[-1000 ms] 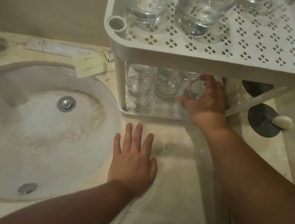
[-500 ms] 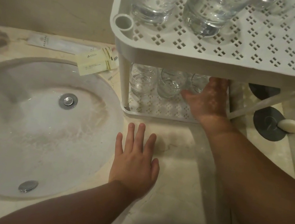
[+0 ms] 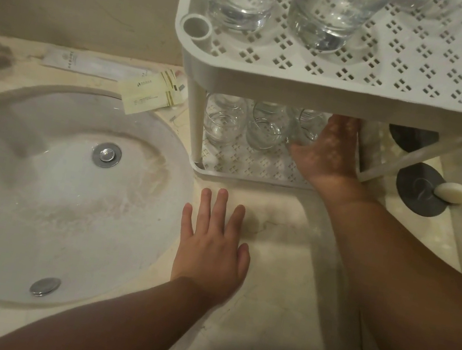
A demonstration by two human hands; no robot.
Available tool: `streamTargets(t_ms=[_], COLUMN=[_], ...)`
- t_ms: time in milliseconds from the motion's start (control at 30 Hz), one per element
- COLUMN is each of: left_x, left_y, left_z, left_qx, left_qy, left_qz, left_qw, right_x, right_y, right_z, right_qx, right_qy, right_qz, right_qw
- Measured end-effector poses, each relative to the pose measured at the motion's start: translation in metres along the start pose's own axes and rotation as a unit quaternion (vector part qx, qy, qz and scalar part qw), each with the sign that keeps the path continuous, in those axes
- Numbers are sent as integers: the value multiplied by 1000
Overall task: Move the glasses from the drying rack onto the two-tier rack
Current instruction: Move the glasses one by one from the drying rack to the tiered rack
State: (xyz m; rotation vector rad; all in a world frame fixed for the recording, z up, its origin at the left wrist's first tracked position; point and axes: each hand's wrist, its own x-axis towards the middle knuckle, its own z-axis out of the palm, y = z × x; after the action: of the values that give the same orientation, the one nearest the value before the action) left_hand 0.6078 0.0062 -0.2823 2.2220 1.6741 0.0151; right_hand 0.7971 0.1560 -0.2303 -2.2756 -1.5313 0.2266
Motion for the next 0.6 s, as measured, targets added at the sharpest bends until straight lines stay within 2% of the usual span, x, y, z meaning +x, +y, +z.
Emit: streamTargets(t_ms=[400, 600], left_x=[-1, -1], left_y=[0, 0], left_z=[2, 3], left_qx=[-2, -2], left_qy=[7, 13], left_qz=[2, 3], left_qw=[1000, 1000], right_x=[-6, -16], right_y=[-2, 3], right_z=[-10, -14], right_qx=[25, 28], right_qy=[-58, -55], right_qz=[1, 5], right_qw=[998, 998])
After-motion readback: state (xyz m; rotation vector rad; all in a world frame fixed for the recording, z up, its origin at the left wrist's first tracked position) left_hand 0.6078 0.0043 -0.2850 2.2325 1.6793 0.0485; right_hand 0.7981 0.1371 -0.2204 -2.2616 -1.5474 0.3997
